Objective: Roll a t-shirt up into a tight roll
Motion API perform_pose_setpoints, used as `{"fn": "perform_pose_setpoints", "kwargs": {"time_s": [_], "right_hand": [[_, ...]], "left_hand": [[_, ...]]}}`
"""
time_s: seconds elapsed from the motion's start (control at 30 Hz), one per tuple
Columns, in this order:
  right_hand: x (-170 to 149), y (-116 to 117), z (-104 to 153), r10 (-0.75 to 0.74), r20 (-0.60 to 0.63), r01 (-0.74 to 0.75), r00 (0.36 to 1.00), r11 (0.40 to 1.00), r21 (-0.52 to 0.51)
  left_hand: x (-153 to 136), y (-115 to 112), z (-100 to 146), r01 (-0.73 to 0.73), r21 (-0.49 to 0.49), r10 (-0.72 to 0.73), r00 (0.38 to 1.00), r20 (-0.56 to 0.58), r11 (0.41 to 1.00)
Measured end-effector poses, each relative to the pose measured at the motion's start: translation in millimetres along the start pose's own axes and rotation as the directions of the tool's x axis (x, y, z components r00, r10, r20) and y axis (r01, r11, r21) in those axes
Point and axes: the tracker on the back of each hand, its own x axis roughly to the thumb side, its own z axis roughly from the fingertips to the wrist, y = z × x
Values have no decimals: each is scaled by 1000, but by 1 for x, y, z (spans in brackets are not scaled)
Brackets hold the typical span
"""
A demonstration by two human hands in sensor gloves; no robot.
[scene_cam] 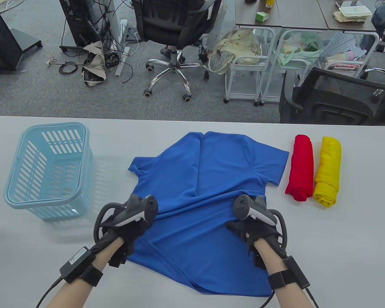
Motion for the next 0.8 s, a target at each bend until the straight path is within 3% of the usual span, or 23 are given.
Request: {"fn": "perform_pose_setpoints", "kwargs": {"time_s": [0.07, 0.1, 0.13, 0.17, 0.2, 0.3, 0.4, 0.5, 0.6, 0.7, 0.8], "right_hand": [[-2, 1, 0, -1, 1, 1, 1000, 1000, -1], [-2, 1, 0, -1, 4, 1, 1000, 1000, 0], [-2, 0, 0, 4, 5, -4, 1000, 1000, 0], [-2, -1, -1, 7, 5, -7, 1000, 1000, -1], [-1, -1, -2, -3, 4, 3, 1000, 1000, 1], [-1, -1, -3, -13, 3, 13, 1000, 1000, -2], [-1, -1, -3, -18, 4, 18, 1000, 1000, -2], [-1, -1, -3, -21, 5, 21, 1000, 1000, 0], [-1, -1, -3, -23, 6, 23, 1000, 1000, -1], [2, -3, 0, 23, -29, -24, 999, 999, -39], [20, -10, 18, 250, -136, -271, 959, 949, -160]], "left_hand": [[-2, -16, 0, 90, -45, -88, 995, 49, 995], [-11, -20, 6, 42, -12, -40, 994, 103, 999], [-21, -25, 11, -42, -97, 60, 980, 188, 994], [-27, -30, 15, -68, -170, 102, 975, 200, 983], [-36, -39, 22, -5, -232, 52, 979, 196, 973], [-47, -47, 36, 155, -267, -100, 972, 211, 951], [-47, -38, 47, 126, -235, -71, 971, 228, 964], [-41, -17, 51, -48, -202, 109, 947, 303, 978], [-26, -5, 42, -199, -170, 240, 933, 268, 965], [-10, -9, 19, -69, -105, 89, 975, 202, 992], [1, -32, -8, -30, -174, 56, 988, 143, 984]]}}
